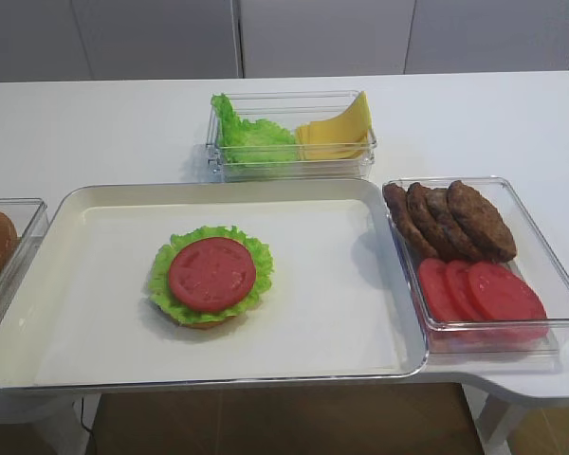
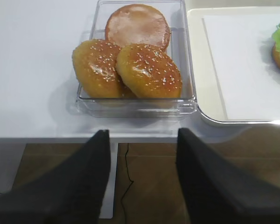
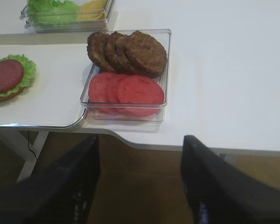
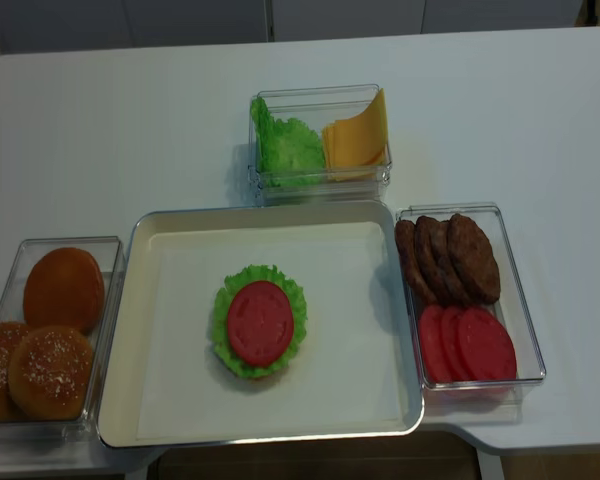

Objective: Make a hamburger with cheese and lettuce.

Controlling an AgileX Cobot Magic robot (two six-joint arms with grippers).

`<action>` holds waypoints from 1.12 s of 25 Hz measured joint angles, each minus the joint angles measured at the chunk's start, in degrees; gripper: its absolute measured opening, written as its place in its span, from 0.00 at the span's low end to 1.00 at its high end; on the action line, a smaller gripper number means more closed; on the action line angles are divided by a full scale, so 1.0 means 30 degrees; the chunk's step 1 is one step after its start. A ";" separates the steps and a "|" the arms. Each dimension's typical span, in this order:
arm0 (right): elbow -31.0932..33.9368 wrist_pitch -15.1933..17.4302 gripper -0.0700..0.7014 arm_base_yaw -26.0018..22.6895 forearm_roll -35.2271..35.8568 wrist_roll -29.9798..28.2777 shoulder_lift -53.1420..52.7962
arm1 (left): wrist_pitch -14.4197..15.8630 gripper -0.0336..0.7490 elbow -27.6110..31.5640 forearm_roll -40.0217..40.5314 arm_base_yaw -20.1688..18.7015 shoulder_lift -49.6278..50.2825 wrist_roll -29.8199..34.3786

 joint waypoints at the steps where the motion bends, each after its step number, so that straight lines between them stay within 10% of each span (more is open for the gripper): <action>1: 0.0296 0.0000 0.63 0.0000 0.0000 -0.0161 -0.0078 | 0.0000 0.48 0.0000 0.0000 0.0000 0.0000 0.0000; 13: 0.2441 0.0000 0.63 0.0000 -0.1219 -0.2198 -0.0078 | 0.0000 0.48 0.0000 0.0000 0.0000 0.0000 0.0000; 20: 0.3197 -0.2331 0.63 0.0000 -0.1927 -0.2111 -0.0091 | 0.0000 0.48 0.0000 0.0000 0.0000 0.0000 0.0000; 28: 0.3390 -0.2651 0.63 0.0000 -0.1977 -0.2111 -0.0091 | 0.0000 0.48 0.0000 0.0000 0.0000 0.0000 0.0000</action>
